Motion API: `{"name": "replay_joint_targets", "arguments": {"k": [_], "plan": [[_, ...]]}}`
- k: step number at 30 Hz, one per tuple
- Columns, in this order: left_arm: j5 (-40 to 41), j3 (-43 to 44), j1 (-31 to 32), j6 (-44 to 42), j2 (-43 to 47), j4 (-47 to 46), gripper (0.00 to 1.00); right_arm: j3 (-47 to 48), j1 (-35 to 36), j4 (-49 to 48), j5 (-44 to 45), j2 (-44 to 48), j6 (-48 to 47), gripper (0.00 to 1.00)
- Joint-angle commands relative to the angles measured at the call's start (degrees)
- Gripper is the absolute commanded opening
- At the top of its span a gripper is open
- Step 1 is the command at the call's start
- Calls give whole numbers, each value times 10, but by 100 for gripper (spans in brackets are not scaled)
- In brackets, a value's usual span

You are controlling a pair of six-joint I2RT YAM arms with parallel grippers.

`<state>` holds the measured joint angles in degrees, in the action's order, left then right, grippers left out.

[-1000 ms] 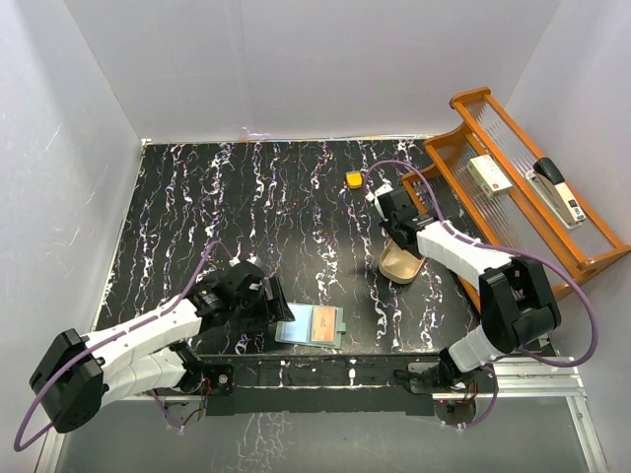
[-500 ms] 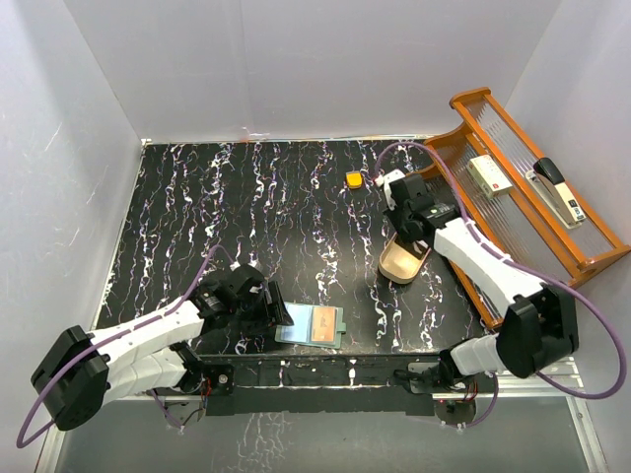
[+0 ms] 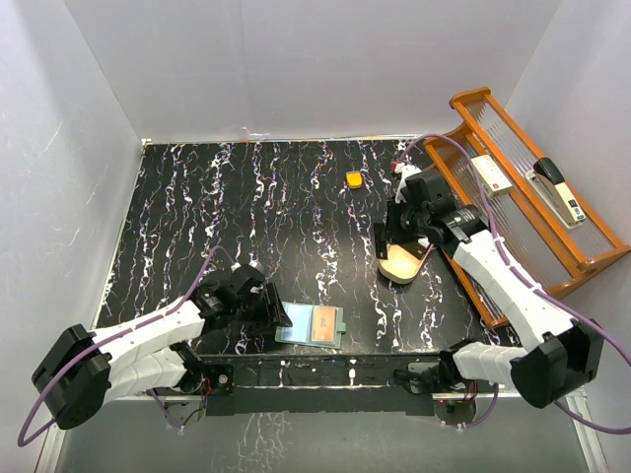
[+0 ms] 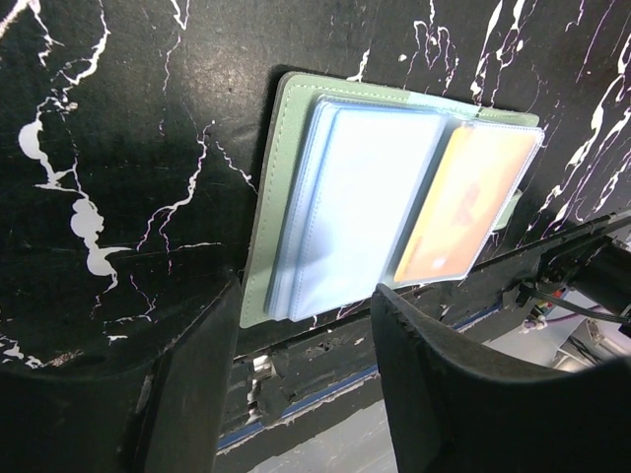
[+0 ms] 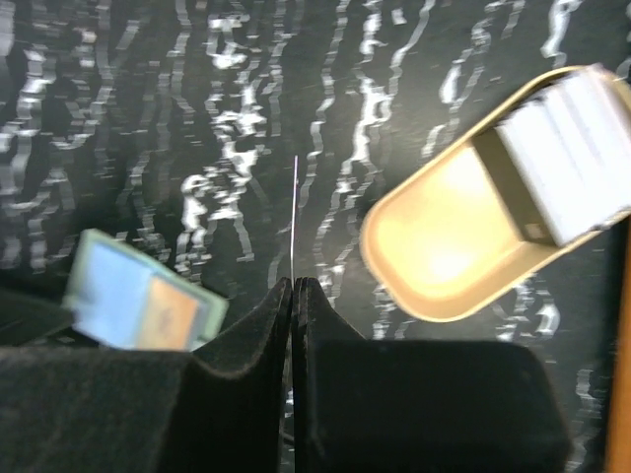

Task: Put the credit cards into the card holder
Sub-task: Pick up the credit card from the storage box.

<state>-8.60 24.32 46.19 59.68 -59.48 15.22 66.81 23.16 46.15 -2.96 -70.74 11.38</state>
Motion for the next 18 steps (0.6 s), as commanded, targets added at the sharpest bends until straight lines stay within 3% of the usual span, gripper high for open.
{"name": "replay_joint_targets", "arguments": {"k": [1, 12, 18], "plan": [[-14, -4, -3, 11, 2, -3, 52, -28, 2, -45, -115, 56, 128, 0], [-37, -17, -2, 37, -12, -41, 47, -125, 17, -131, -197, 90, 251, 0], [-50, -26, -2, 62, -7, -67, 44, -182, 74, -183, -191, 76, 293, 0]]}}
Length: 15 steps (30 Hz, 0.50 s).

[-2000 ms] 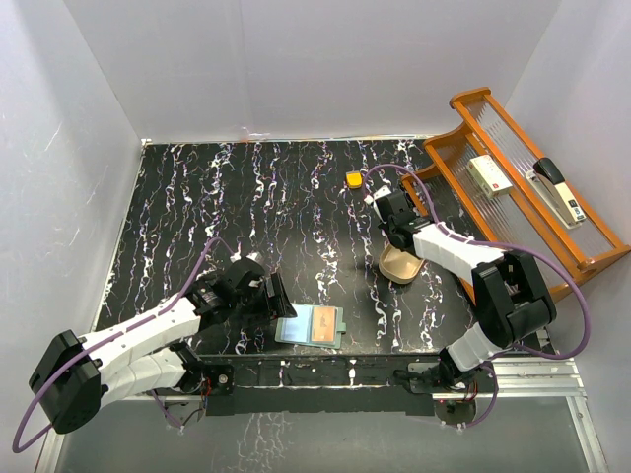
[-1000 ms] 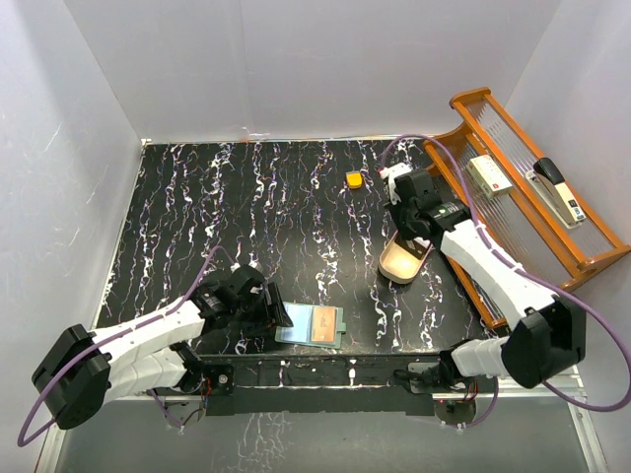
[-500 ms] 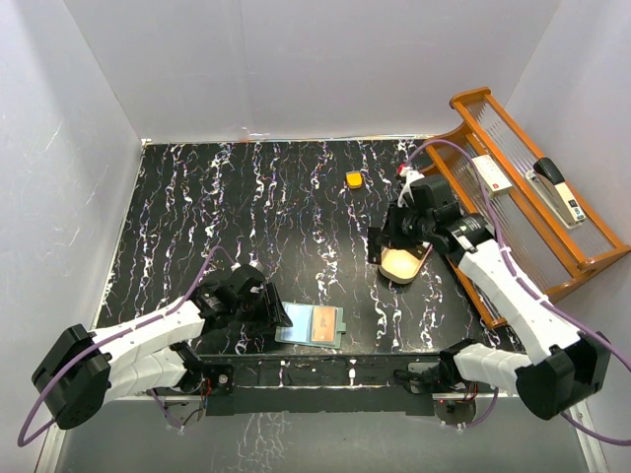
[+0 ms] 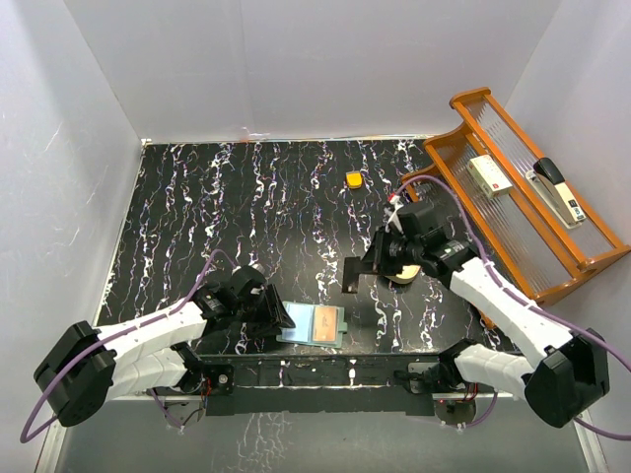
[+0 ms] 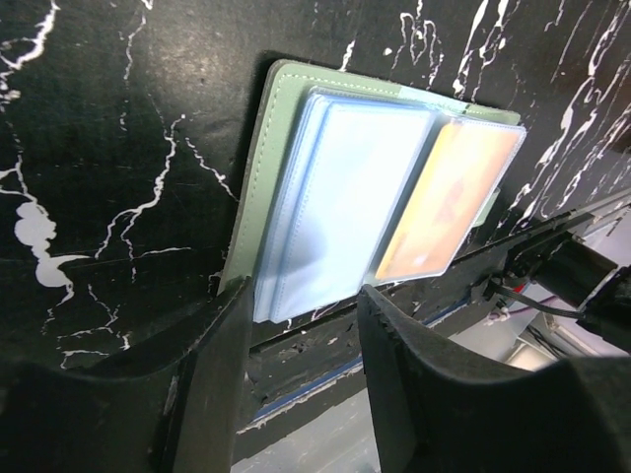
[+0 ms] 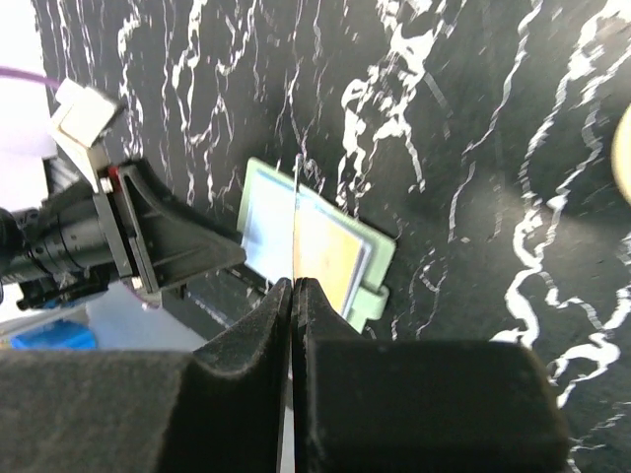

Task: Put the credit cards into the card holder
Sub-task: Pick up the credit card from the storage box, then insert the credit card into the card holder.

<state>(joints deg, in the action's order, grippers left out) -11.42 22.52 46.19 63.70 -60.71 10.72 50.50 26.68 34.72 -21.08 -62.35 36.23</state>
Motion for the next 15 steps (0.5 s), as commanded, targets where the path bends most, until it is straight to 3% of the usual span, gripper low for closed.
{"name": "replay_joint_targets", "arguments": {"k": [1, 9, 15], "plan": [[-24, -12, -3, 26, 6, -30, 44, -24, 56, -72, -5, -14, 48, 0], [-36, -30, -1, 50, -6, -65, 39, -45, 161, -130, 47, -87, 85, 0], [-25, -32, -2, 53, 8, -54, 33, -96, 178, -206, 12, -125, 109, 0]]}}
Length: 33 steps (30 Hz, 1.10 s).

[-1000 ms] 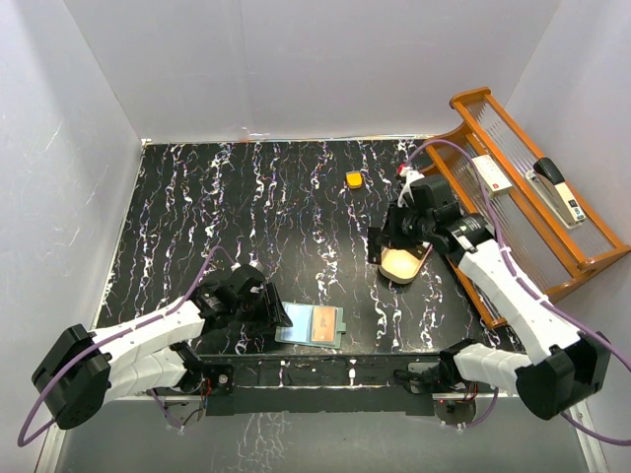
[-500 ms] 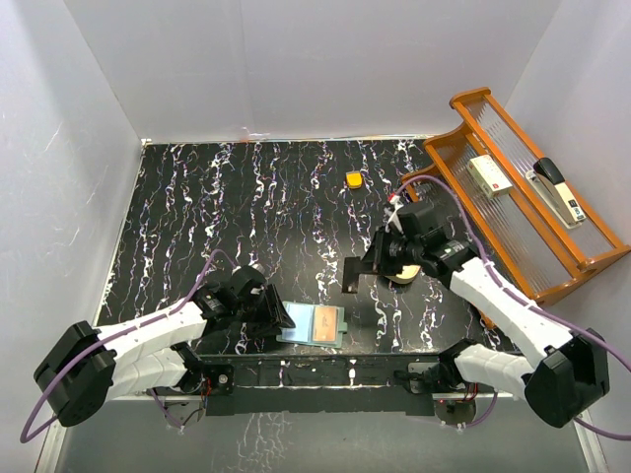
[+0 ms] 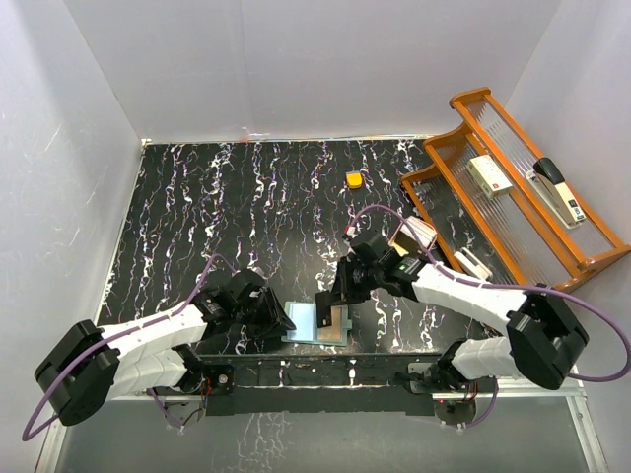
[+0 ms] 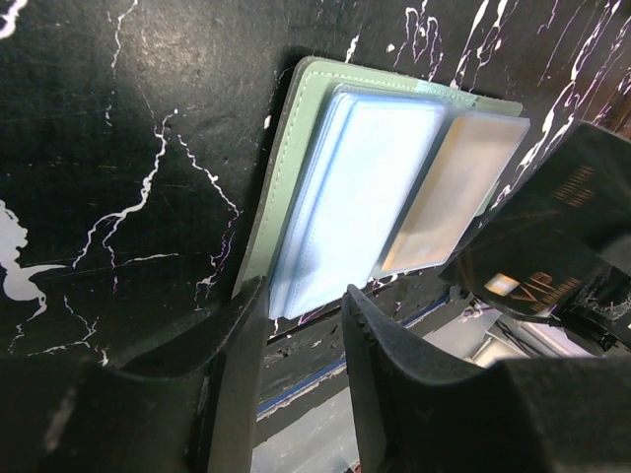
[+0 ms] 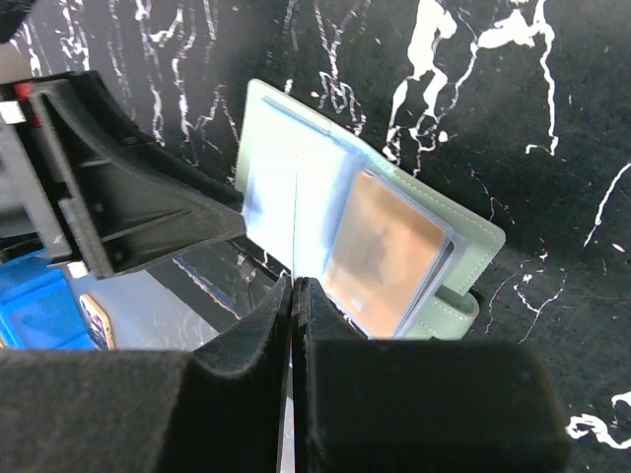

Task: Put the credit cards into the card holder
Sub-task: Insert the credit card into the card holder.

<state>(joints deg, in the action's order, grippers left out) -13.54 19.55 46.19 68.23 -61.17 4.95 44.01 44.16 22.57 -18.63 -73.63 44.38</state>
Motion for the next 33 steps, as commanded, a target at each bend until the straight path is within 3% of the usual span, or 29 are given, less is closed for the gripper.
{"name": "replay_joint_targets", "arguments": {"k": [1, 7, 19, 33], "plan": [[-2, -3, -2, 7, 14, 5, 33, -39, 3, -94, -17, -17, 31, 0], [0, -8, -2, 7, 14, 14, 32, -80, 5, -137, -17, -29, 40, 0], [6, -11, -1, 11, 20, 32, 20, -78, 4, -124, 6, -71, -7, 2], [19, -8, 1, 6, 18, 47, 0, -56, 3, -105, -18, -64, -21, 0]]}}
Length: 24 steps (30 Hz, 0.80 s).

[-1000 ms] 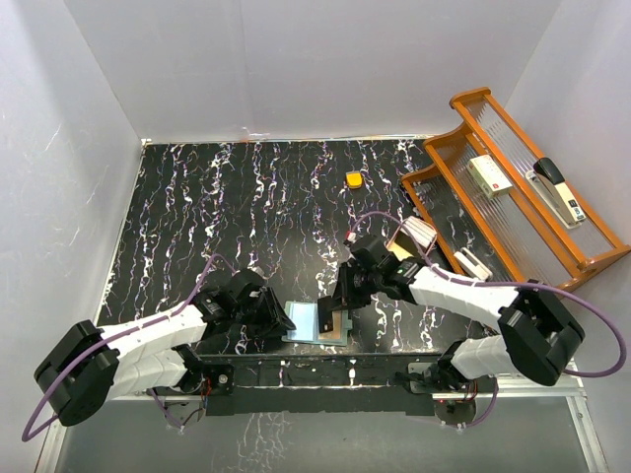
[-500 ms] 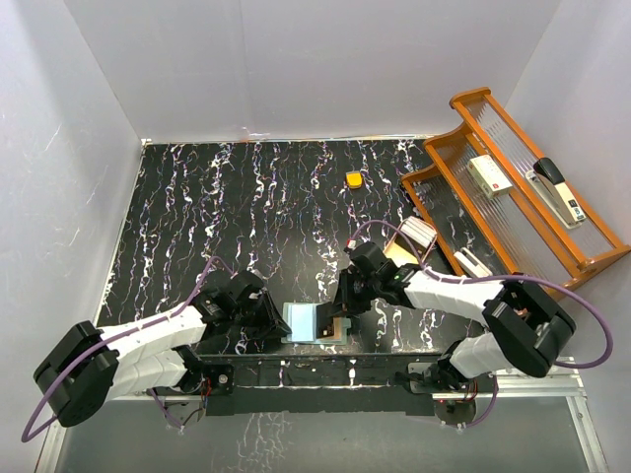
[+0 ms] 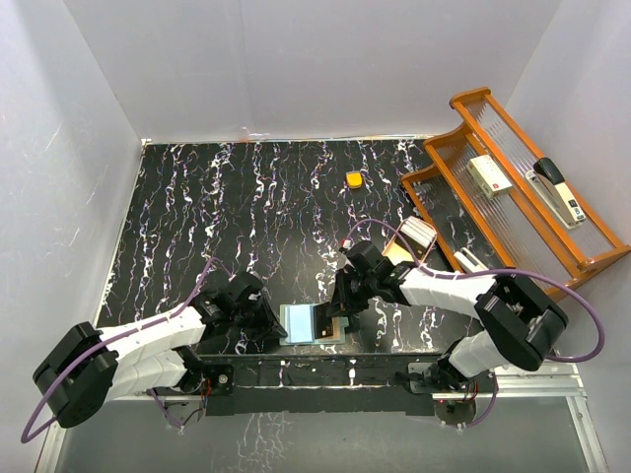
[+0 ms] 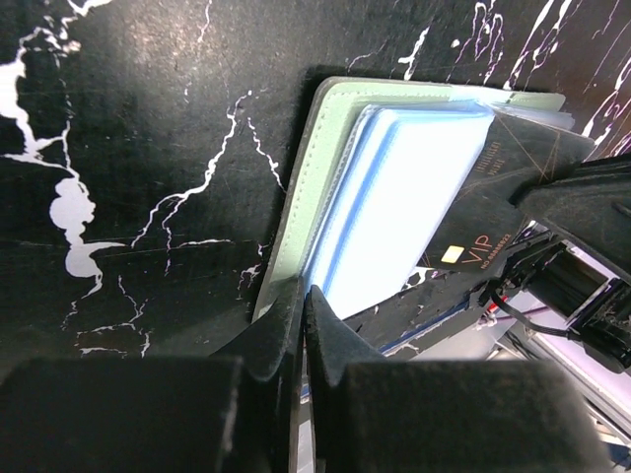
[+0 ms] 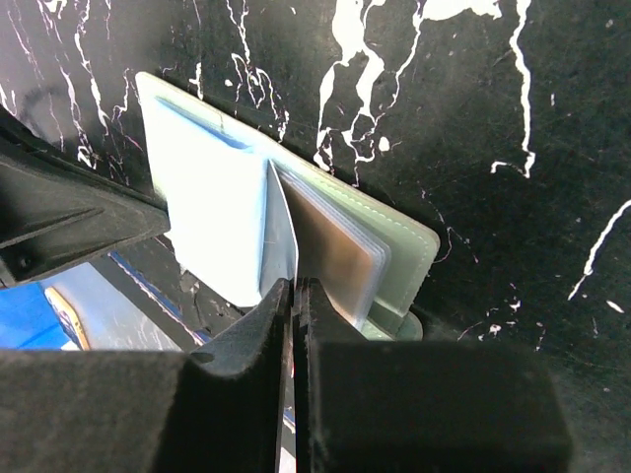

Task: Put the credit cards into the card holder
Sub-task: Insert the credit card into the card holder.

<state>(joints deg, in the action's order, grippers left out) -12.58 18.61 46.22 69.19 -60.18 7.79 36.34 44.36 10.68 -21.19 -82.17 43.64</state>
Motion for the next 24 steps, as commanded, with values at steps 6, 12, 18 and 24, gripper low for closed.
{"name": "replay_joint_targets", "arguments": {"k": [6, 12, 18, 24], "plan": [[29, 13, 1, -8, 30, 55, 5, 13, 2, -5, -12, 47, 10, 0], [64, 48, 1, -12, 44, 92, 33, 4, 3, -35, -32, 37, 22, 0], [71, 71, 1, -41, 10, 77, 35, 8, 2, -42, -42, 25, 22, 0], [52, 48, 1, -41, -17, 16, 14, 10, 2, -55, -46, 12, 29, 0]]}}
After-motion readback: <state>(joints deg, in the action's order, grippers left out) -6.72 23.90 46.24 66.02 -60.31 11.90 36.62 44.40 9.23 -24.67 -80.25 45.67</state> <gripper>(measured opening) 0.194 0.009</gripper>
